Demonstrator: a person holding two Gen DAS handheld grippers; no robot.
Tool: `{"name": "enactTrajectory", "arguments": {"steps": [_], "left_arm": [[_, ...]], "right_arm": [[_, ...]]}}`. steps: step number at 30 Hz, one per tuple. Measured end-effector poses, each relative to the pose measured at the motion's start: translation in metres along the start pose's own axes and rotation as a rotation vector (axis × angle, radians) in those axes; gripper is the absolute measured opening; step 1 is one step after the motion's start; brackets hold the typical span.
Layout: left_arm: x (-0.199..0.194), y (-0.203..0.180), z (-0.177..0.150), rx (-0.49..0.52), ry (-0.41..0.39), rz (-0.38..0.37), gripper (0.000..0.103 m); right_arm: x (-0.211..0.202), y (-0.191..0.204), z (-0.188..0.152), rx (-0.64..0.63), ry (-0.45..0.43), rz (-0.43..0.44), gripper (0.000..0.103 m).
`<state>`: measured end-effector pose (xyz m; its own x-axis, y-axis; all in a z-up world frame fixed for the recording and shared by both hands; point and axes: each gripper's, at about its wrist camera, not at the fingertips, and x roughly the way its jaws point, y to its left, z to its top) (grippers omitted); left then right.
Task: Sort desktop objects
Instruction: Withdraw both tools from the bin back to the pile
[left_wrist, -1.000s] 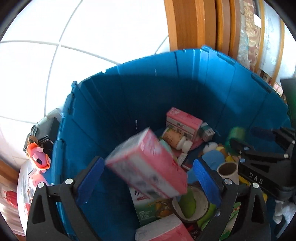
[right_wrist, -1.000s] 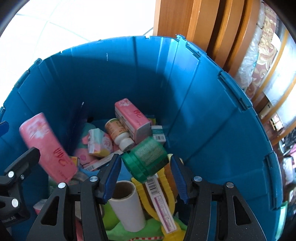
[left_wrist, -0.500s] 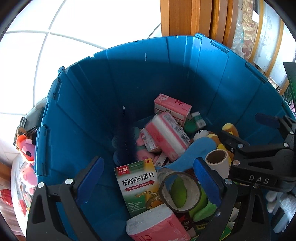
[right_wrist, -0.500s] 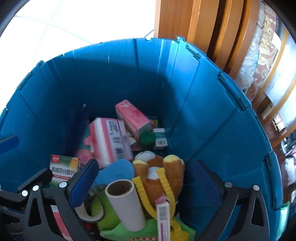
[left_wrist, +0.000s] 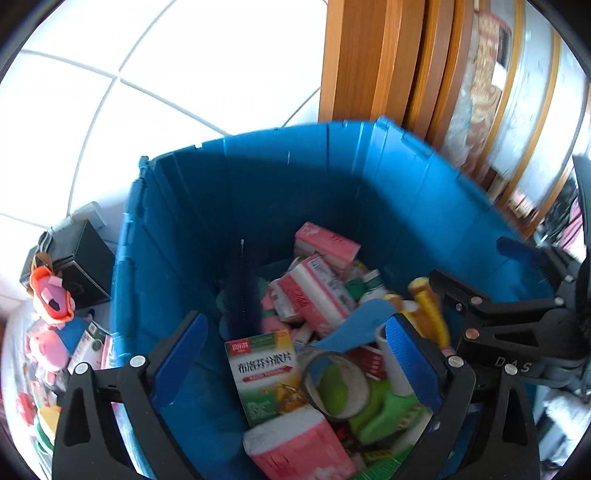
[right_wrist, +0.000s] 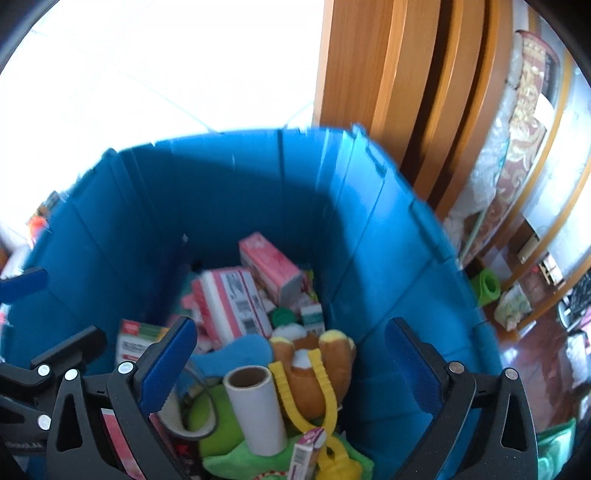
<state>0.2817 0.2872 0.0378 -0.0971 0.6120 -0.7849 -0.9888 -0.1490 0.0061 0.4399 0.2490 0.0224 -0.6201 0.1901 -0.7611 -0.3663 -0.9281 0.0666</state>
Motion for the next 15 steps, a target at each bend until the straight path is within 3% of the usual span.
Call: {"name": "enactTrajectory", "arguments": {"steps": [5,9,13,14,15], "left_arm": [[-0.073,0.023,0.004,-0.039,-0.095,-0.089,0.099],[-0.120,0.041,-0.020,-0.015,-0.178,-0.064,0.099],[-0.150,0.075,-0.059,-0.056,-0.259,-0.003,0.099],[-0.154,0.085,-0.070,-0.073,-0.274,0.018,0.099],[-0.159,0.096,-0.081,-0.094,-0.291,0.038,0.099]], "right_arm": [[-0.052,0.015,0.005,-0.018,-0.065,0.030,0.103],[-0.091,0.043,-0.002,-0.062,-0.123,0.106,0.103],[-0.121,0.076,-0.014,-0.079,-0.173,0.167,0.103],[-0.129,0.084,-0.019,0.003,-0.183,0.070,0.103],[-0.135,0.095,-0.021,0.001,-0.196,0.082,0.103]]}}
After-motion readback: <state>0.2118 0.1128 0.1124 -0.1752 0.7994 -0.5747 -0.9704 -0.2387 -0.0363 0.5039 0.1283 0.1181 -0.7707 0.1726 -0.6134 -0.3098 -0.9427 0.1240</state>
